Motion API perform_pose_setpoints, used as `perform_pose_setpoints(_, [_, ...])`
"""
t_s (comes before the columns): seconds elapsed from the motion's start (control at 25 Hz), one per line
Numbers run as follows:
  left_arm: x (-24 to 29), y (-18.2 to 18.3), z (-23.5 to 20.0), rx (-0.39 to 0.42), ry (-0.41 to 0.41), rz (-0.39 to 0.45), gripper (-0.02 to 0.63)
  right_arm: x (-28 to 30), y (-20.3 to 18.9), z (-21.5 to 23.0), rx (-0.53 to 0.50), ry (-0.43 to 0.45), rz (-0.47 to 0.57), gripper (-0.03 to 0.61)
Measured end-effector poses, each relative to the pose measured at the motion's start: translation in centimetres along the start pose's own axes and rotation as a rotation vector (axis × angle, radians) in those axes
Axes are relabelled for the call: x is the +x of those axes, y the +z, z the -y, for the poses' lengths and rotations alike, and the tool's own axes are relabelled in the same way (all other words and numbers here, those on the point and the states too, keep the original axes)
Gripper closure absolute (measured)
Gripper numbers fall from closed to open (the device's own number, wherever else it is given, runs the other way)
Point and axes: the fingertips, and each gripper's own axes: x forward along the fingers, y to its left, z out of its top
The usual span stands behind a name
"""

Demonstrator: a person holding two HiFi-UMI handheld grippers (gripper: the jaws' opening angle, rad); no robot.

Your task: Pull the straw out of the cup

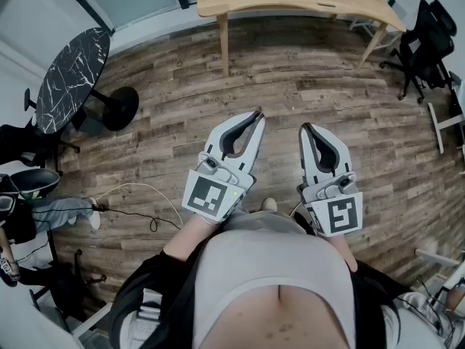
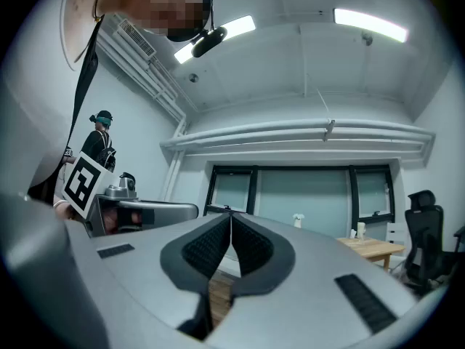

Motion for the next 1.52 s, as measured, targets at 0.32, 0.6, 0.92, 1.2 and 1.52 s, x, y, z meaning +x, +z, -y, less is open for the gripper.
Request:
perform_pose_setpoints(0.32, [-0.2,-0.2,0.3,-0.009,-0.01,-0.018,0.606,0.0,0.1,-0.5,-0.011,0.003,-0.004,0.548])
perform_pose_setpoints(0.6, [-0.7,-0.4,0.0,-0.014,-0.018,-0.025,0.604,0.1,0.2,-1.1,0.023,0.001,0.02,0.548])
perform_pose_setpoints(0.92, [-1.6,-0.6,-1.5,-0.033,-0.029,0.001,0.605,0.5,-0.3,-1.2,0.055,-0.065,0.011,0.547])
perform_pose_setpoints(1.2, [-2.3,-0.8,-2.9,-0.037,-0.071,-0.022,0.604,1.9,-0.2,-2.9,0.067,-0.093,0.02,0.548])
perform_pose_setpoints(1.52, [-4.2,-1.0,-5.2,-0.064,-0.106,-0.016,0.604,2.8,-0.7,-4.3,0.083,-0.161,-0.005,0.546])
